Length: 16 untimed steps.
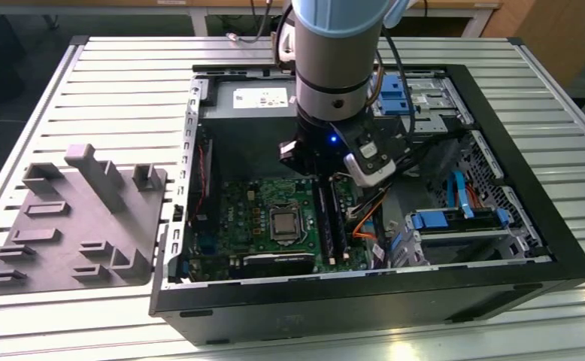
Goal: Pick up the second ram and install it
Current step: 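Press down the second ram until it locks into place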
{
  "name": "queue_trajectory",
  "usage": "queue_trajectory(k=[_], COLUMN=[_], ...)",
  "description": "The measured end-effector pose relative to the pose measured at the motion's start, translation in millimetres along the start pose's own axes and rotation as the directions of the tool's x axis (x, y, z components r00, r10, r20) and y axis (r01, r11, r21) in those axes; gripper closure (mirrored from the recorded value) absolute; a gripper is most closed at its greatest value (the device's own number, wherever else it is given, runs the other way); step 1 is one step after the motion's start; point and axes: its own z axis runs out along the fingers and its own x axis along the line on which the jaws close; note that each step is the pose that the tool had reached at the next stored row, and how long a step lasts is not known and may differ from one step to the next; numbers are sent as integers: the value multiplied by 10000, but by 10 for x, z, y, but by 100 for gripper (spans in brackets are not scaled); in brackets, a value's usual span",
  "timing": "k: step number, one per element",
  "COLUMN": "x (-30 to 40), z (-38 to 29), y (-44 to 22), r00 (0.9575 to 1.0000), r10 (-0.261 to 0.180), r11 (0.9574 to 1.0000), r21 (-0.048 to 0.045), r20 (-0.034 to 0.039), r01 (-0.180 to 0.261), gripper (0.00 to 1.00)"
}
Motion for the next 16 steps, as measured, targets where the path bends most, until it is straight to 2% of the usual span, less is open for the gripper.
queue_trajectory(k=[16], x=[-1], z=[-4], y=[-45], r00=[10000], r10=[0], r11=[10000], r21=[0], r20=[0], r01=[0], gripper=[89])
